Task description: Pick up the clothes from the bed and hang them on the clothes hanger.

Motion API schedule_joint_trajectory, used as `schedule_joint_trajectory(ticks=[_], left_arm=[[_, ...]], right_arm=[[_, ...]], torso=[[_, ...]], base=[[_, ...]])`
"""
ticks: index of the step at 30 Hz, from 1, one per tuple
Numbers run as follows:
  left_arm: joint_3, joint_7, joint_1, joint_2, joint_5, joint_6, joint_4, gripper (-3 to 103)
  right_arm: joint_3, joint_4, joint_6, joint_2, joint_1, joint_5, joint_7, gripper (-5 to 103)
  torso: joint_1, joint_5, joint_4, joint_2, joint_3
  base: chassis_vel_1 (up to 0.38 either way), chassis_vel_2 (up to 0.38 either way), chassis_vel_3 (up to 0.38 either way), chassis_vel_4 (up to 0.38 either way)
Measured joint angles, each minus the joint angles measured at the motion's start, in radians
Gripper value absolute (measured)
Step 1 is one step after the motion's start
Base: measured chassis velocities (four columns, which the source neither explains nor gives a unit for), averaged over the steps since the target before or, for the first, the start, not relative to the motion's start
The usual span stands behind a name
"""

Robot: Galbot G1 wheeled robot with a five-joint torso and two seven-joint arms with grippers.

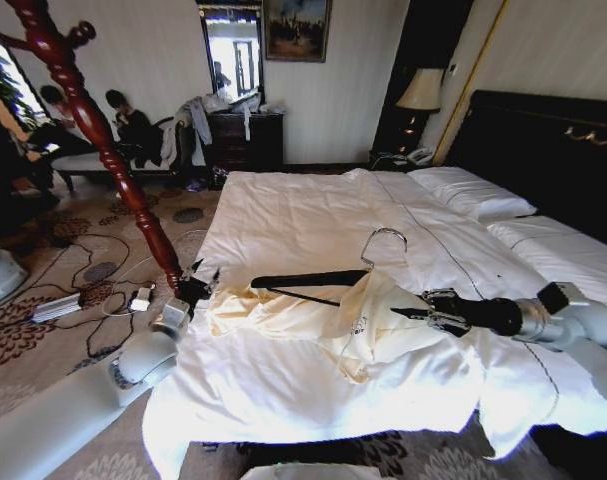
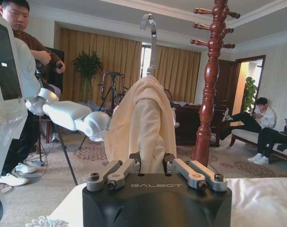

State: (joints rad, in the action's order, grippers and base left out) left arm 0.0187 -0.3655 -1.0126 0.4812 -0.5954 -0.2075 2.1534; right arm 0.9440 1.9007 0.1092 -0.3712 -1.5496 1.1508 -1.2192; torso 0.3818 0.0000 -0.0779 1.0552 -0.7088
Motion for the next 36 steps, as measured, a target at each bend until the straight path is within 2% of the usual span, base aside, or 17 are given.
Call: schedule_joint_trajectory(ticks=[1, 3, 5, 6, 8, 11, 16, 25, 27, 29, 32, 34, 36], left_arm=[[-0.022, 0.035, 0.002, 0.001, -0.022, -0.007, 0.009, 76], [-0.062, 0.141, 0.003, 0.006, -0.054, -0.014, 0.009, 87], [-0.069, 0.159, 0.003, 0.008, -0.058, -0.015, 0.007, 87], [-0.101, 0.2, 0.012, 0.02, -0.08, -0.017, -0.01, 92], [-0.13, 0.208, 0.022, 0.04, -0.127, -0.027, -0.035, 99], [-0.154, 0.21, 0.033, 0.06, -0.166, -0.034, -0.071, 100], [-0.188, 0.217, 0.065, 0.088, -0.183, -0.034, -0.119, 100], [-0.194, 0.238, 0.059, 0.11, -0.182, -0.016, -0.16, 101], [-0.202, 0.248, 0.059, 0.126, -0.18, -0.01, -0.18, 91], [-0.204, 0.249, 0.06, 0.13, -0.18, -0.009, -0.187, 91], [-0.212, 0.274, 0.068, 0.154, -0.191, 0.005, -0.218, 75], [-0.213, 0.281, 0.07, 0.157, -0.194, 0.007, -0.222, 75], [-0.215, 0.304, 0.075, 0.164, -0.21, 0.02, -0.227, 64]], right_arm=[[0.001, 0.002, 0.0, 0.0, 0.0, 0.001, 0.003, 19], [0.003, 0.006, 0.0, -0.002, -0.001, 0.001, 0.007, 19], [0.003, 0.007, 0.0, -0.004, -0.002, 0.0, 0.007, 19], [0.004, 0.01, 0.0, -0.008, -0.004, -0.002, 0.007, 19], [0.007, 0.012, 0.0, -0.014, -0.009, -0.008, 0.007, 19], [0.008, 0.013, 0.0, -0.017, -0.012, -0.013, 0.006, 19], [0.009, 0.011, 0.002, -0.016, -0.012, -0.017, 0.003, 19], [0.005, -0.004, 0.004, -0.013, -0.007, -0.024, -0.006, 19], [0.004, -0.006, 0.005, -0.01, -0.005, -0.024, -0.006, 19], [0.004, -0.007, 0.005, -0.009, -0.004, -0.024, -0.006, 19], [0.004, -0.007, 0.006, -0.007, -0.004, -0.024, -0.007, 19], [0.004, -0.007, 0.007, -0.006, -0.004, -0.024, -0.007, 19], [0.004, -0.01, 0.008, -0.004, -0.005, -0.024, -0.008, 19]], torso=[[0.0, 0.0, -0.0001, 0.0, 0.0], [0.0, 0.0, -0.0001, 0.0, 0.0], [0.0, 0.0, 0.0, 0.0, 0.0], [0.0, -0.0001, 0.0003, 0.0, 0.0], [0.0, 0.0, -0.0003, 0.0, 0.0], [0.0, 0.0, -0.0001, 0.0, 0.0], [0.0, -0.0001, -0.0001, 0.0, 0.0], [0.0, 0.0001, 0.0001, 0.0, 0.0], [0.0, 0.0, 0.0, 0.0, 0.0], [0.0, 0.0, 0.0, 0.0, 0.0], [0.0, -0.0001, 0.0001, 0.0, 0.0], [0.0, -0.0001, 0.0, 0.0, 0.0], [0.0, 0.0, 0.0, 0.0, 0.0]], base=[[0.0, 0.0, 0.0, 0.0], [0.0, 0.0, 0.0, 0.0], [0.0, 0.0, 0.0, 0.0], [0.0, 0.0, 0.0, 0.0], [0.0, 0.0, 0.0, 0.0], [0.0, 0.0, 0.0, 0.0], [0.0, 0.0, 0.0, 0.0], [0.0, 0.0, 0.0, 0.0], [0.0, 0.0, 0.0, 0.0], [0.0, 0.0, 0.0, 0.0], [0.0, 0.0, 0.0, 0.0], [0.0, 0.0, 0.0, 0.0], [0.0, 0.0, 0.0, 0.0]])
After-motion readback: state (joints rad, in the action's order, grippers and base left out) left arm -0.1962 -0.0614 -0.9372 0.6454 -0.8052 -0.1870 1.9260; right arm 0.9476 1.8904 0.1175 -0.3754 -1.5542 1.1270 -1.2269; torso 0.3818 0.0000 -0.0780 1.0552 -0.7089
